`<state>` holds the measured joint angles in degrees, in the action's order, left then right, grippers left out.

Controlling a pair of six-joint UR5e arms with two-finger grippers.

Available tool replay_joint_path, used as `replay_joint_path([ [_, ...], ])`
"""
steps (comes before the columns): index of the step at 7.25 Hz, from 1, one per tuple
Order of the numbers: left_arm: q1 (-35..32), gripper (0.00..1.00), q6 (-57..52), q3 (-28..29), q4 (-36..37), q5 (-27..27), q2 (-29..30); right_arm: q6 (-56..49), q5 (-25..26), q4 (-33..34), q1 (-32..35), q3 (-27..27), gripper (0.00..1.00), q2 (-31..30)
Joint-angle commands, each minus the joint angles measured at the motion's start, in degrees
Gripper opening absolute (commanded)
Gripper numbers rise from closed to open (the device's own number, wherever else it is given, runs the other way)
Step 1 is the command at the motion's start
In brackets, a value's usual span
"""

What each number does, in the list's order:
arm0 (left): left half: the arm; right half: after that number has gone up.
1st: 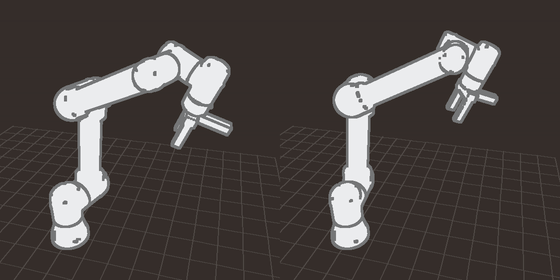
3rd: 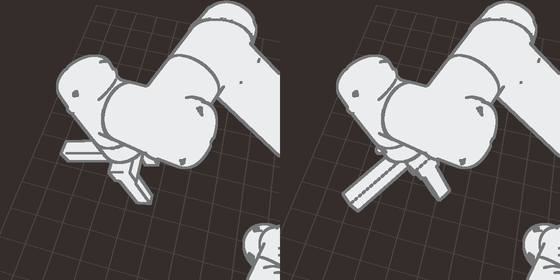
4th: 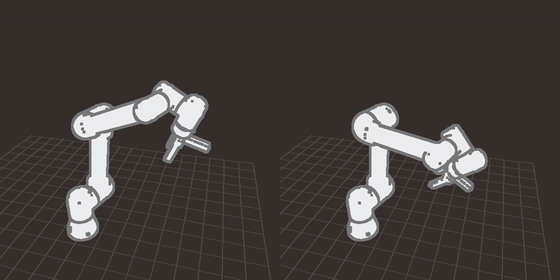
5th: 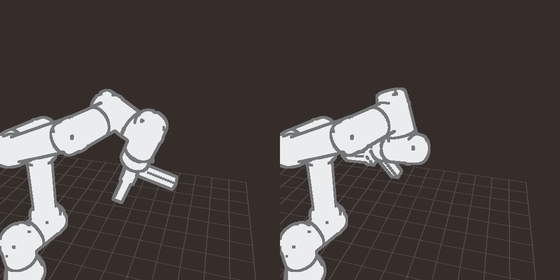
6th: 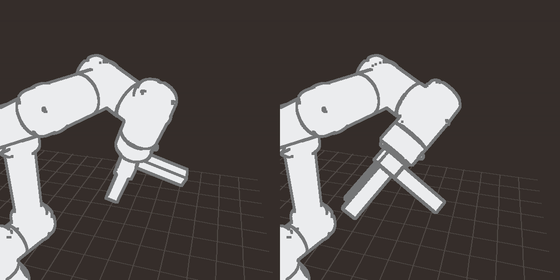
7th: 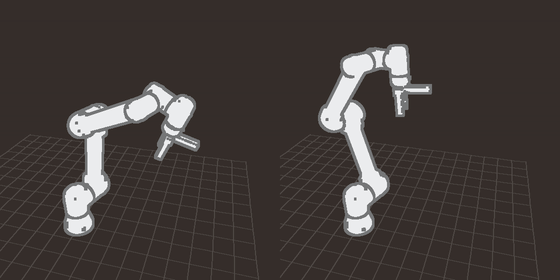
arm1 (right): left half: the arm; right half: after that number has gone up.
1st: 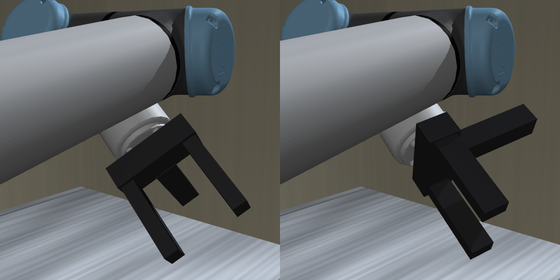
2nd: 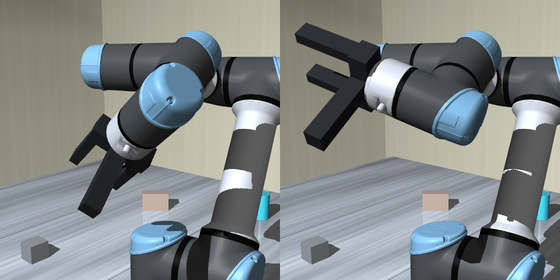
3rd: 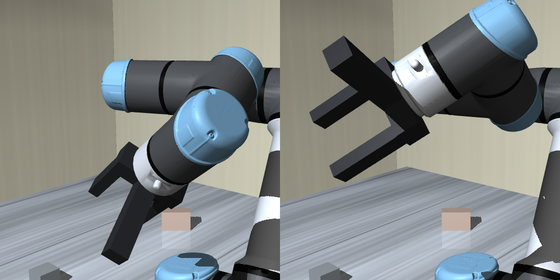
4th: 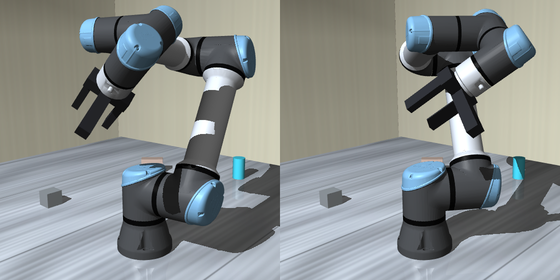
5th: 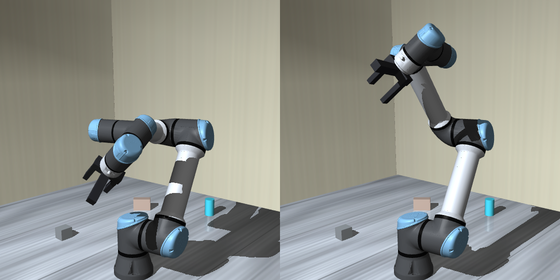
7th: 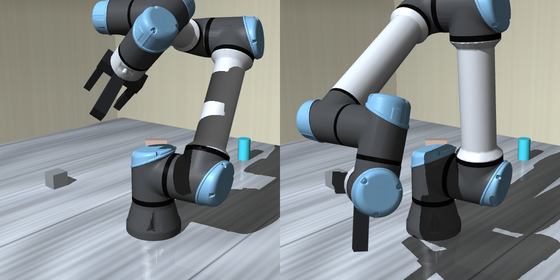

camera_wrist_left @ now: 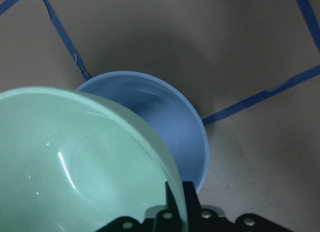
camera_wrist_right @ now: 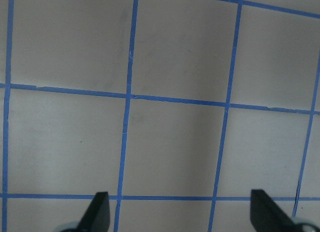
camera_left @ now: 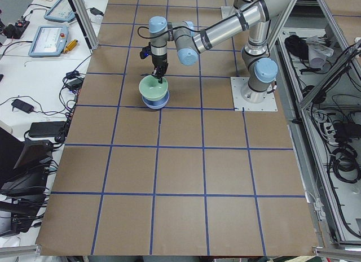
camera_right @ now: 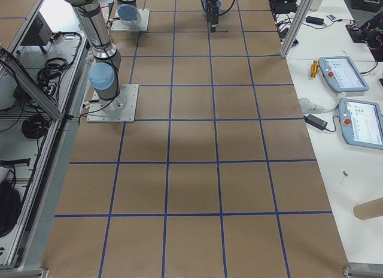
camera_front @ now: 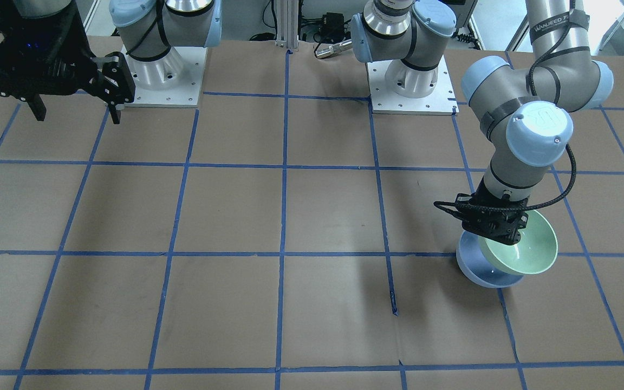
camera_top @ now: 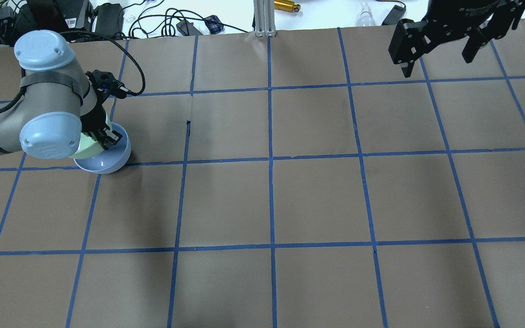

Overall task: Stack green bowl on blue bowl
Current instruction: 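Lower the green bowl into the blue bowl with the left gripper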

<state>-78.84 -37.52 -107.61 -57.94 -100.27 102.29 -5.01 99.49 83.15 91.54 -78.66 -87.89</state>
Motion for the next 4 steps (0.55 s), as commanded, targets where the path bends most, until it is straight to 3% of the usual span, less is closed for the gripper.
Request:
replay_joint_path([
  [1, 0.00, 0.00, 1.83, -0.76, -0.07, 0.60, 0.36, 0.00, 0.00, 0.00, 0.04, 0.00, 1.00, 0.00],
  [2, 0.00, 0.00, 1.92, -1.89, 0.10, 0.43, 0.36, 0.00, 0.00, 0.00, 0.04, 0.00, 1.00, 0.00],
  [3, 0.00, 0.07, 2.09, -2.08, 0.54, 0.51, 0.28, 0.00, 0.00, 0.00, -0.05, 0.00, 1.00, 0.00],
  [4, 0.00, 0.71, 2.10, -2.08, 0.63, 0.42, 0.28, 0.00, 0.00, 0.00, 0.04, 0.00, 1.00, 0.00],
])
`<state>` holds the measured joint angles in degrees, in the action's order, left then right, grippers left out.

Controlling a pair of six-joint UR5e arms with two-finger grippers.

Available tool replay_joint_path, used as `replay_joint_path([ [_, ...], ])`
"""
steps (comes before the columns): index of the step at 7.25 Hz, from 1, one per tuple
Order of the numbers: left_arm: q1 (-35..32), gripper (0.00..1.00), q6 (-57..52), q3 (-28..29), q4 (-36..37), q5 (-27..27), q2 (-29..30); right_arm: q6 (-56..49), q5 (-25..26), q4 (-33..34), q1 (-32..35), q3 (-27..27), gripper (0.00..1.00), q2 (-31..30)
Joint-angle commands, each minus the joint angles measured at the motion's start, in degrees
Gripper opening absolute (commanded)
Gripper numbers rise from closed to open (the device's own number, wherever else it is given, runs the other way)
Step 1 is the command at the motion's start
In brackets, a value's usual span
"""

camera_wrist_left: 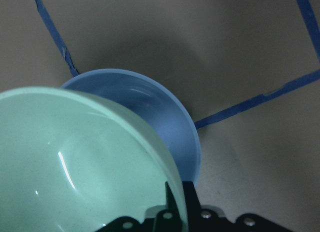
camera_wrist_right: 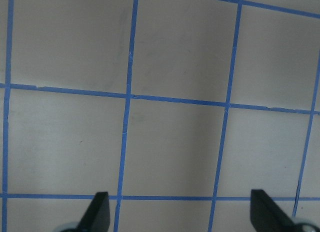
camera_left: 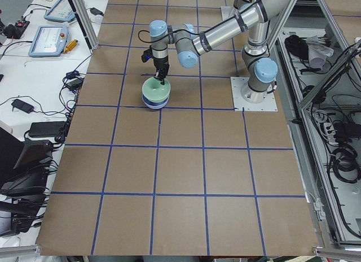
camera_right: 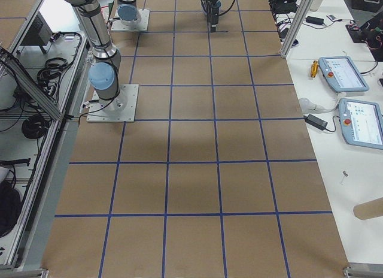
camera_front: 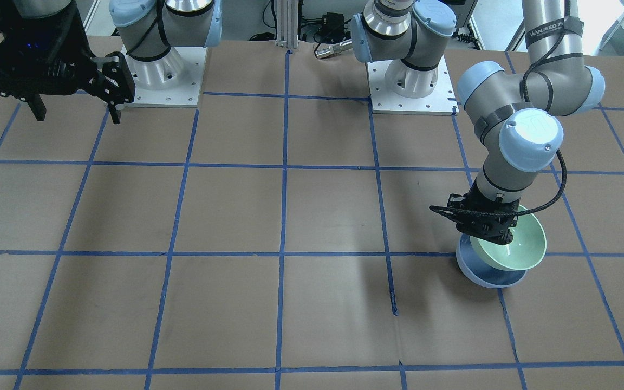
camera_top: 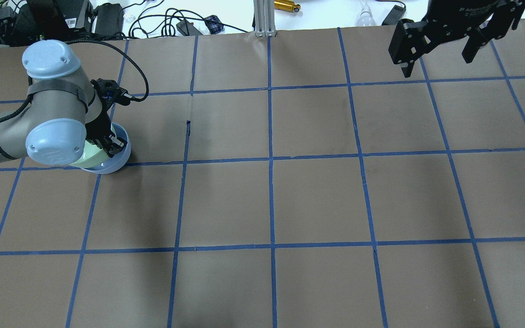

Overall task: Stack green bowl on blue bowl
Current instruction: 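Lower the green bowl into the blue bowl with the left gripper, then open the left gripper and raise it away from the stacked bowls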

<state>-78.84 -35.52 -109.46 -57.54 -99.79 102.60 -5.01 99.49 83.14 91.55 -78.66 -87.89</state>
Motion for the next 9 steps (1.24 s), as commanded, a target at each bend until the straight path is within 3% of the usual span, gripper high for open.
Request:
replay_joint_path([
  [1, -0.26, 1.00, 0.18, -0.14, 0.24, 0.12, -0.30, 0.00, 0.00, 0.00, 0.03, 0.00, 1.00, 0.00],
  [4, -0.70, 1.00, 0.88, 2.04, -2.11, 2.83, -2.66, 0.00, 0.00, 0.00, -0.05, 0.00, 1.00, 0.00],
  [7, -2.97, 1.00, 17.72, 12.13, -20.10, 6.78, -4.95, 0.00, 0.00, 0.00, -0.05, 0.00, 1.00, 0.00],
  [9, -6.57, 1.00, 24.52, 16.55, -24.19, 6.98, -5.65, 0.00, 0.00, 0.00, 0.03, 0.00, 1.00, 0.00],
])
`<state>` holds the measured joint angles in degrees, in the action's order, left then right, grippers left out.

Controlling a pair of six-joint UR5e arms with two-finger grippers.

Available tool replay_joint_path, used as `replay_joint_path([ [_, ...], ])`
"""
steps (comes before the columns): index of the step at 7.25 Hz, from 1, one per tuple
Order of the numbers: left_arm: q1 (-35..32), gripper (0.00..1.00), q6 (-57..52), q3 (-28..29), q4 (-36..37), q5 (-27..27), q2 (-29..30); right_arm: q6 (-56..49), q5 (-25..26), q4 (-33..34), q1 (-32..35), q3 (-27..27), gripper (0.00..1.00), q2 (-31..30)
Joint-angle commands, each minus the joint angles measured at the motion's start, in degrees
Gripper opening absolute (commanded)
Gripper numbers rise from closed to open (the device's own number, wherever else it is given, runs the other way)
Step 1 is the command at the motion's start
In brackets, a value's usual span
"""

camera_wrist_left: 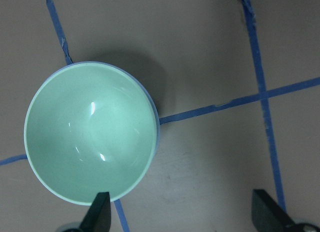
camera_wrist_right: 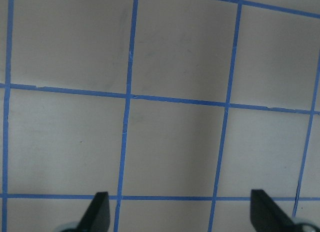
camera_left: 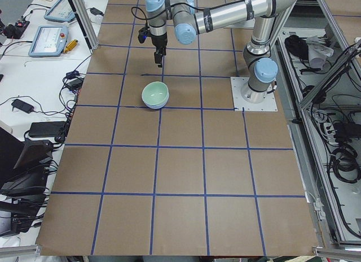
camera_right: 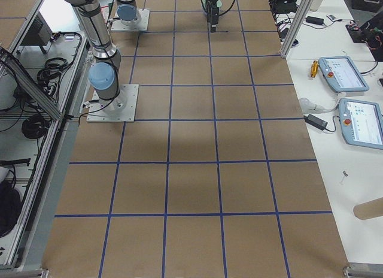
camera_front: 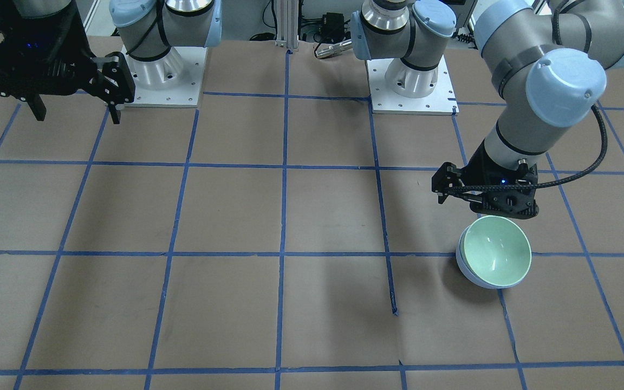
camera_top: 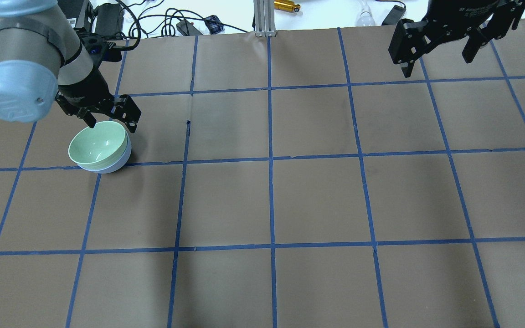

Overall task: Stack green bowl on blue bowl
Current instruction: 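Open the left gripper and raise it away from the stacked bowls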

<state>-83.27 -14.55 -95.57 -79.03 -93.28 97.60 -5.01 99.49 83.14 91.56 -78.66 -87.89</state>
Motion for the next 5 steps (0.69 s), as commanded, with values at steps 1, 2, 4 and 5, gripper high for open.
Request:
replay_joint_path([
  [1, -4.25, 1.00, 3.83, 3.19, -2.71, 0.03, -1.53, 0.00, 0.00, 0.00, -0.06, 0.00, 1.00, 0.00],
  [2, -6.10, 1.00, 4.70, 3.37, -4.62, 0.55, -3.01, 0.00, 0.00, 0.00, -0.07, 0.00, 1.00, 0.00],
  [4, -6.73, 1.00, 9.80, 3.72, -6.83, 1.26, -5.13, 0.00, 0.00, 0.00, -0.06, 0.00, 1.00, 0.00],
  [5, -6.73, 1.00, 9.89, 4.50, -10.41, 2.22, -6.62, 0.00, 0.00, 0.00, 0.02, 0.00, 1.00, 0.00],
])
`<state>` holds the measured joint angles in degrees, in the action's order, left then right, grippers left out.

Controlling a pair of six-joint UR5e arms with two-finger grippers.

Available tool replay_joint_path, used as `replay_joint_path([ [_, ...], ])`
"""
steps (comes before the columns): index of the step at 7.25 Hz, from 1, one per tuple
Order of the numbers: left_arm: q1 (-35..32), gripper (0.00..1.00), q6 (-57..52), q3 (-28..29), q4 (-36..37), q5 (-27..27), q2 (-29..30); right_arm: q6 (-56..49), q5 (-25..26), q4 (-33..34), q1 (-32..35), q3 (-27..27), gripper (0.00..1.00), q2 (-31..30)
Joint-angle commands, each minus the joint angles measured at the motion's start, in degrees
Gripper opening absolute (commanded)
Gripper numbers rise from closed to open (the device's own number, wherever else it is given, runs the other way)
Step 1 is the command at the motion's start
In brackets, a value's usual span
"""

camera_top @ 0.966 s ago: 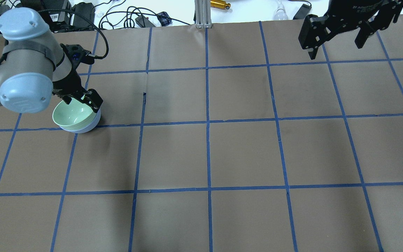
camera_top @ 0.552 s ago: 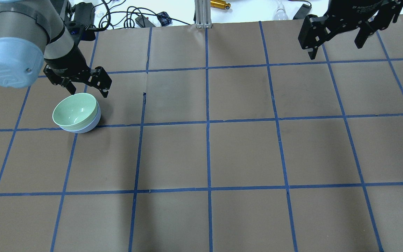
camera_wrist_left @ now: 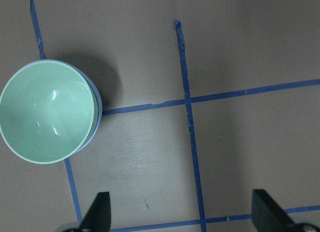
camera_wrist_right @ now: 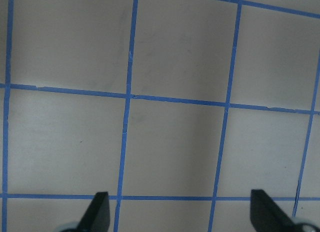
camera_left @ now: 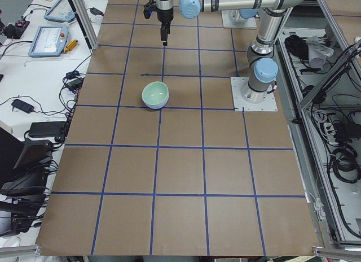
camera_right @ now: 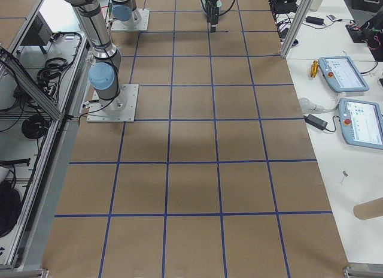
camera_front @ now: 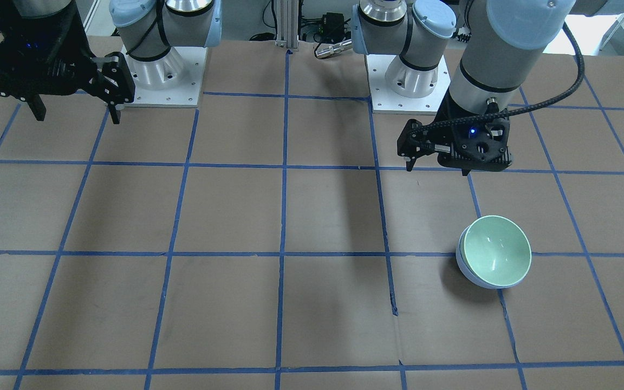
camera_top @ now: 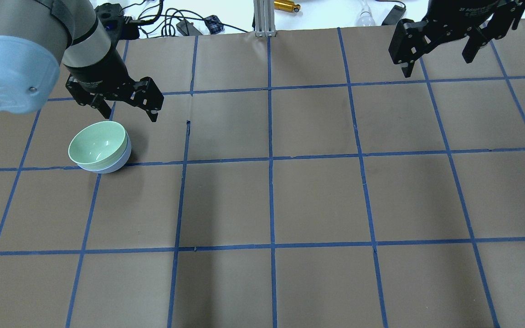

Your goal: Stack green bowl on blue bowl

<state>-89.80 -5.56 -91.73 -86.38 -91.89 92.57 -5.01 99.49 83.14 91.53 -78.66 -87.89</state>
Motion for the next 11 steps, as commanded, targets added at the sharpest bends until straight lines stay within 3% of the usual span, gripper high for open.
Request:
replay_joint_path([
  [1, -0.20, 1.00, 1.34, 2.59, -6.49, 2.66, -2.21, 0.00, 0.00, 0.00, -0.03, 0.00, 1.00, 0.00],
  [11, -0.38, 1.00, 1.78, 2.35, -8.89, 1.89, -3.00, 0.00, 0.00, 0.00, -0.04, 0.00, 1.00, 0.00],
])
